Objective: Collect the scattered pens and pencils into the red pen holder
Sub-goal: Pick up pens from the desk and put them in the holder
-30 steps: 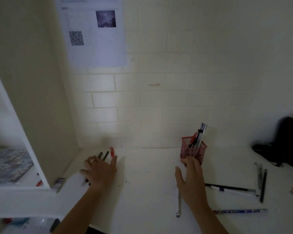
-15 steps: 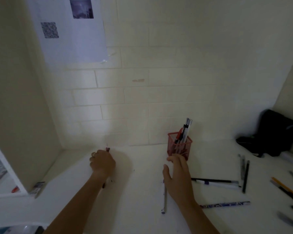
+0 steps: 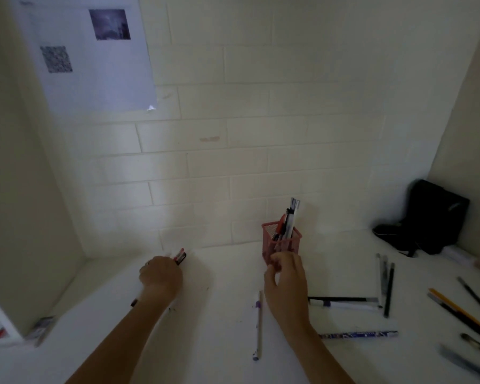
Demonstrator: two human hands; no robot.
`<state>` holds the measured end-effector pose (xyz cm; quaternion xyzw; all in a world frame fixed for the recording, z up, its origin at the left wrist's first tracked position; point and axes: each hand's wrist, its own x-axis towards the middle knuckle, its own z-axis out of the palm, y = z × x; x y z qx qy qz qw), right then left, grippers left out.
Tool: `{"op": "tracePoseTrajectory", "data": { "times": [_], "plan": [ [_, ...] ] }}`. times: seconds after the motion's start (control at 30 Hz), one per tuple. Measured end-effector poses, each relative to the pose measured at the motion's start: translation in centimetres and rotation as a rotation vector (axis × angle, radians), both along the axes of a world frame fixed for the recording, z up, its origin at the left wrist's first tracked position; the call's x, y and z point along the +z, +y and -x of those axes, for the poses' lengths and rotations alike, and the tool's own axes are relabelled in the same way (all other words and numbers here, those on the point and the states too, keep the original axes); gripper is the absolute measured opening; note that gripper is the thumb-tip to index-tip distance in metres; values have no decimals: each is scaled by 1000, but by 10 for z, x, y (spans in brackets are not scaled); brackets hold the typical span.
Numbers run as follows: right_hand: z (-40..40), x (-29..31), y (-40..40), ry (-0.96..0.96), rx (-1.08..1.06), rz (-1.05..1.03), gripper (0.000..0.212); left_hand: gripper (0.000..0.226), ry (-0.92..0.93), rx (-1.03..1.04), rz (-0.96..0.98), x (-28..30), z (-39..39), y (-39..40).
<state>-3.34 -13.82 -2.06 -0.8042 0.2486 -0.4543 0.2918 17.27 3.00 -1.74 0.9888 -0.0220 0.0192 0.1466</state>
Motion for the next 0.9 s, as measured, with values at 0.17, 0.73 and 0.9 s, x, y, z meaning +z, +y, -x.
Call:
{"op": "tracePoseTrajectory", "data": {
  "times": [0.17,0.73,0.9],
  "plan": [
    [-12,19,-18,-37,-218,-72,50,19,-111,-143,184,7,13,-16],
    [-36,8,-30,40,-228,-167,94,13,-146,-640,1689,137,79,-164],
    [-35,7,-30,49,-222,-155,93,9,-127,-645,1768,141,78,-193]
  ]
}}
